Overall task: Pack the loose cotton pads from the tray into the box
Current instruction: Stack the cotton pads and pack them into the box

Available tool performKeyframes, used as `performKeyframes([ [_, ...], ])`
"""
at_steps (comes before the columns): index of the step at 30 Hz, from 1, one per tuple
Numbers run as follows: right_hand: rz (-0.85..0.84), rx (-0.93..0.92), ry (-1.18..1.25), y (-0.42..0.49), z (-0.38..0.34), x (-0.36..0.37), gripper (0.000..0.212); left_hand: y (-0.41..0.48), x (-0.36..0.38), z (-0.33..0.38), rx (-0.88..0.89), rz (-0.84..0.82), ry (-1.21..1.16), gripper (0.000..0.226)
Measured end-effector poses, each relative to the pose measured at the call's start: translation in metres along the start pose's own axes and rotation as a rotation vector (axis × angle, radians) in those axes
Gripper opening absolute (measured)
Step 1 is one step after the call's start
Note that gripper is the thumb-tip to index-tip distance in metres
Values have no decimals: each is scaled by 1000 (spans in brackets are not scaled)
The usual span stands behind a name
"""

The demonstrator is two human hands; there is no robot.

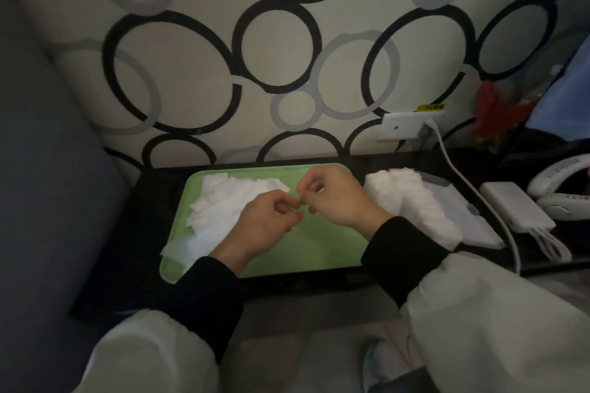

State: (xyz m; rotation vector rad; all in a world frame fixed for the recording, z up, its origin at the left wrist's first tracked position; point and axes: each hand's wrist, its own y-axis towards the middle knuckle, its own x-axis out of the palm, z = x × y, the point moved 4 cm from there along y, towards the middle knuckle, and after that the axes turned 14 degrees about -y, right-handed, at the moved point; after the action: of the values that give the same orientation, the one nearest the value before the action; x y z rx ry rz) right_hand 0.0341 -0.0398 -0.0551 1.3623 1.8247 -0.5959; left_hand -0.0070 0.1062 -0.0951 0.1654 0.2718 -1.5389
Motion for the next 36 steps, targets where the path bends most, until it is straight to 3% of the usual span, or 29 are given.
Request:
performKeyframes([
  [3,-112,-11,8,-5,-8,37,14,-12,-40,-10,-20,74,118,10],
  [8,-243,-54,-29,-13,-26,83,9,-32,-94,-26,-104,121,289,21],
  [11,-311,-51,-28,-19,-42,104,21,-41,-115,-36,-159,119,388,29],
  [16,-324,-21,-352,-24,-56,124,48,-49,-126,-53,-198,64,458,36],
  [19,-323,-22,-429,-23,-62,128,48,-53,-129,-57,-185,61,438,39],
  [25,-379,-41,-339,-17,-64,128,13,-54,-133,-61,-171,41,346,38],
  [31,-396,-20,-142,-8,-48,106,24,-52,-132,-64,-176,62,353,40],
  [36,-393,50,-25,-7,-26,91,32,-49,-113,-54,-11,85,511,42],
])
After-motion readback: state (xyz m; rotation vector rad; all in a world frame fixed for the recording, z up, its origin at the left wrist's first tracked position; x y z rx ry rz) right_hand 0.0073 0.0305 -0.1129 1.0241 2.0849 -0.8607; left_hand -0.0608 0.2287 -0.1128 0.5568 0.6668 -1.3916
